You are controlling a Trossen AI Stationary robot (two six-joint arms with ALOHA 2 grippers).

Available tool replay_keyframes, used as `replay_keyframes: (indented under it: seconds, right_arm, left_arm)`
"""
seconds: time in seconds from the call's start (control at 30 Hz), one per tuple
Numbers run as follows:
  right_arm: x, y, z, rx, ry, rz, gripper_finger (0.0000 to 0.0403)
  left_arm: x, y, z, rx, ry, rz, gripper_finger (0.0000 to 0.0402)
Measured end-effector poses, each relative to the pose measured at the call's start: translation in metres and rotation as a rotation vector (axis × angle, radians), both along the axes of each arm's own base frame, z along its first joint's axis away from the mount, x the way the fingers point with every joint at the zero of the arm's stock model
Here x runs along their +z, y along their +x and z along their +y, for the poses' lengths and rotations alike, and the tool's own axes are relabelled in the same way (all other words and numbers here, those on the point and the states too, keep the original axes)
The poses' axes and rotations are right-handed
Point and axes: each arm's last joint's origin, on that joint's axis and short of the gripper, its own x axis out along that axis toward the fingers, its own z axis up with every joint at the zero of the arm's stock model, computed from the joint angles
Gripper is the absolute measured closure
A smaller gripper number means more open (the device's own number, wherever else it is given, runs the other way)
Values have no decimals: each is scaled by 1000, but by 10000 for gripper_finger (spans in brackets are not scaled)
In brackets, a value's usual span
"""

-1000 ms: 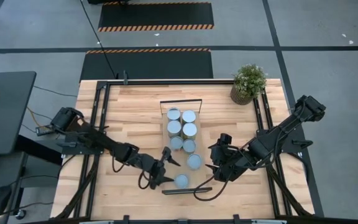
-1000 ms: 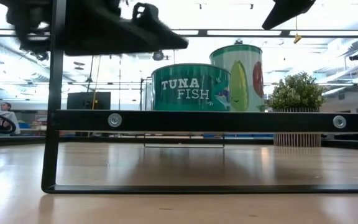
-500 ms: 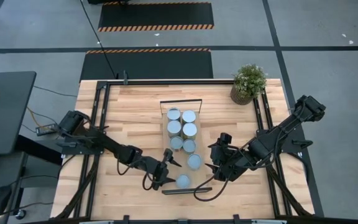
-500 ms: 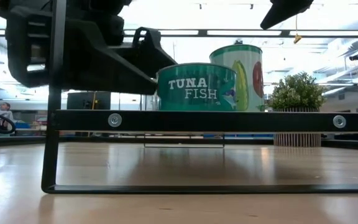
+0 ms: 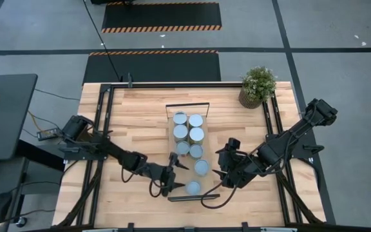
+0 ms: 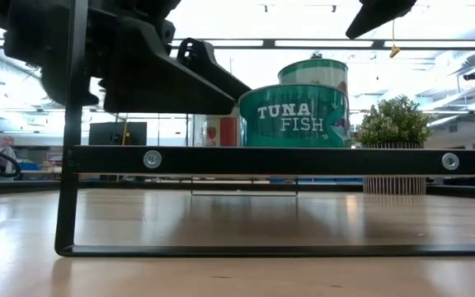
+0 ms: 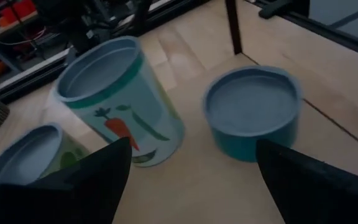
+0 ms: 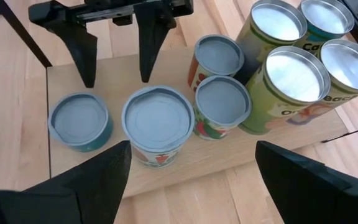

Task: Pick and place cans onto a shelf
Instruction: Put the canned tuna on the shelf

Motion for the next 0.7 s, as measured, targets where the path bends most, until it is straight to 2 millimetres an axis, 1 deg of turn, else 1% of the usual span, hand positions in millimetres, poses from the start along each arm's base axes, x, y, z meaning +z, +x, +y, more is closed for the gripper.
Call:
replay_keyframes:
  seconds: [0.13,0.27,0.37,0.43,0.5,0.6,0.7]
  right_arm:
    - [1,0,1,4,11,-6,51]
    - [8,8,-4,-5,71,-20,51]
    - [16,18,-11,-35,182,-62,51]
    - [23,27,-16,-66,293,-94,51]
    - [27,33,-22,-88,402,-89,51]
    - [29,40,-28,-95,523,-85,51]
    - [34,44,-26,-85,612,-129,51]
  left_arm:
    - [6,-6,-6,-21,4,5,54]
    - [20,-15,-4,17,-19,48,54]
    - [31,-23,1,61,-88,88,54]
    - [36,-28,4,96,-128,120,54]
    - [39,-33,3,136,-157,139,54]
    - [38,-43,-2,217,-144,111,54]
    - [30,-57,-9,288,-101,61,54]
